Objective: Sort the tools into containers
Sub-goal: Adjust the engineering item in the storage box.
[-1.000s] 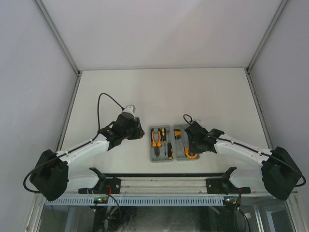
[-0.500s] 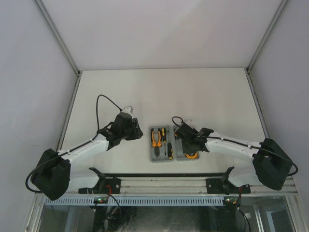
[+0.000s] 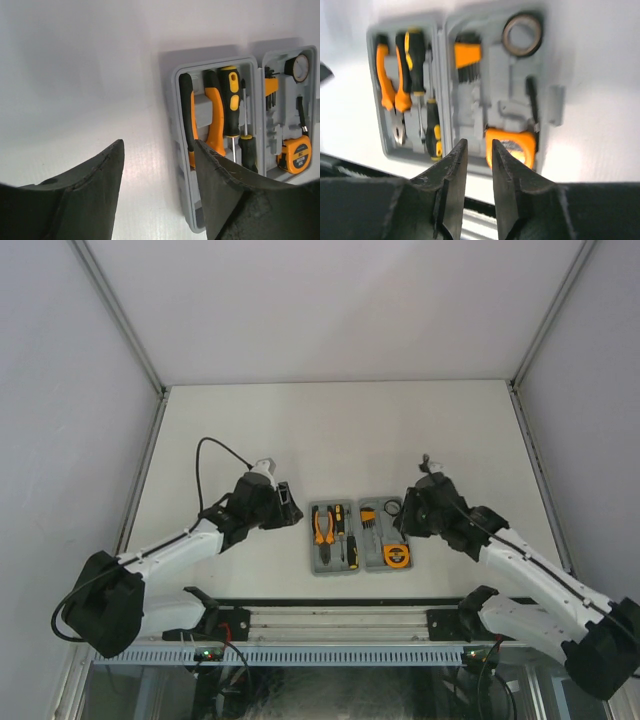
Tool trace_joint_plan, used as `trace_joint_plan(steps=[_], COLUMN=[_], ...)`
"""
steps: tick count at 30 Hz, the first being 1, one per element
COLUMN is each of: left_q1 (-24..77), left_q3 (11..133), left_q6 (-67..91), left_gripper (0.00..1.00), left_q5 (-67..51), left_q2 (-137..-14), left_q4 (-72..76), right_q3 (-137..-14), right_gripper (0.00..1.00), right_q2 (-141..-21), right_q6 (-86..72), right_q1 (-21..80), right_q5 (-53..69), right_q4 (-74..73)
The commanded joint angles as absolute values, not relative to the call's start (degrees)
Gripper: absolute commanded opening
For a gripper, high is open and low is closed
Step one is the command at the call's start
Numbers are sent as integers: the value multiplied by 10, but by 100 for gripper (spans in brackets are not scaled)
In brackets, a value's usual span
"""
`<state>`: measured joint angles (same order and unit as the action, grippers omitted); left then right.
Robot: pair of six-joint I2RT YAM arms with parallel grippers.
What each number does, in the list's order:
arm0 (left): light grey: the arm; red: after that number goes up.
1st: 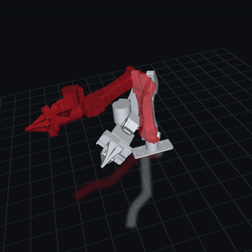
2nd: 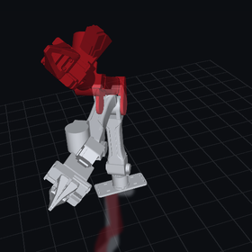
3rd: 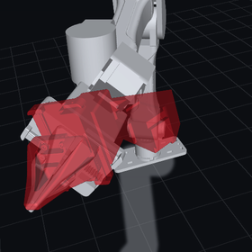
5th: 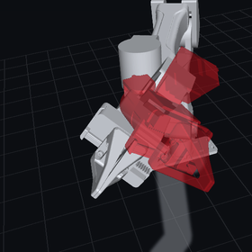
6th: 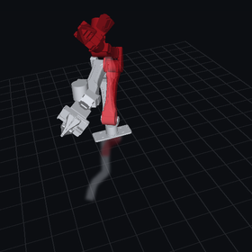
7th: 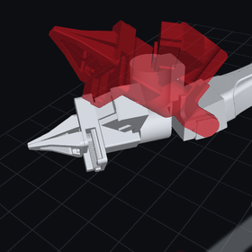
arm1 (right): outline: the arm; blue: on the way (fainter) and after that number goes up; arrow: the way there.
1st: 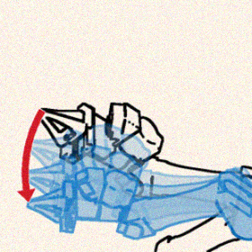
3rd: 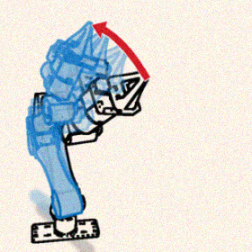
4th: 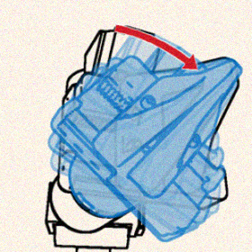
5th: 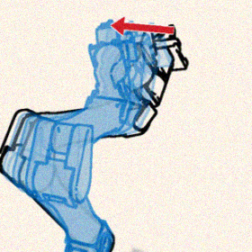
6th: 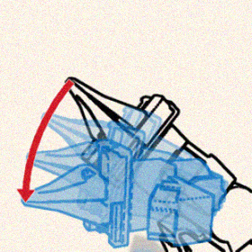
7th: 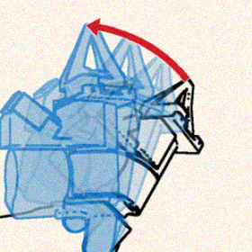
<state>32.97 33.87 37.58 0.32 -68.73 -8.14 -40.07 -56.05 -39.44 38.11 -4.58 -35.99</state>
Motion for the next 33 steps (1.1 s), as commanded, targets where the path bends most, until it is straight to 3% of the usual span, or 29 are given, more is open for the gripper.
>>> trace_joint_plan(steps=[1, 11, 22, 31, 33], left_q1=[327, 327, 327, 327, 327], left_q3=[318, 275, 267, 266, 265], left_q6=[404, 437, 438, 435, 435], left_gripper=[64, 71, 71, 70, 69], left_q5=[-39, -95, -105, -101, -101], left_q2=[-678, -708, -718, -719, -719], left_q4=[-22, 68, 79, 74, 74], right_q3=[-409, -349, -325, -318, -311], right_gripper=[27, 33, 26, 26, 21], right_q2=[-540, -617, -691, -711, -710], right_q6=[-347, -292, -276, -266, -271], right_q1=[286, 122, 87, 85, 84], right_q5=[12, 162, 194, 193, 202], right_q4=[-337, -237, -203, -200, -187])
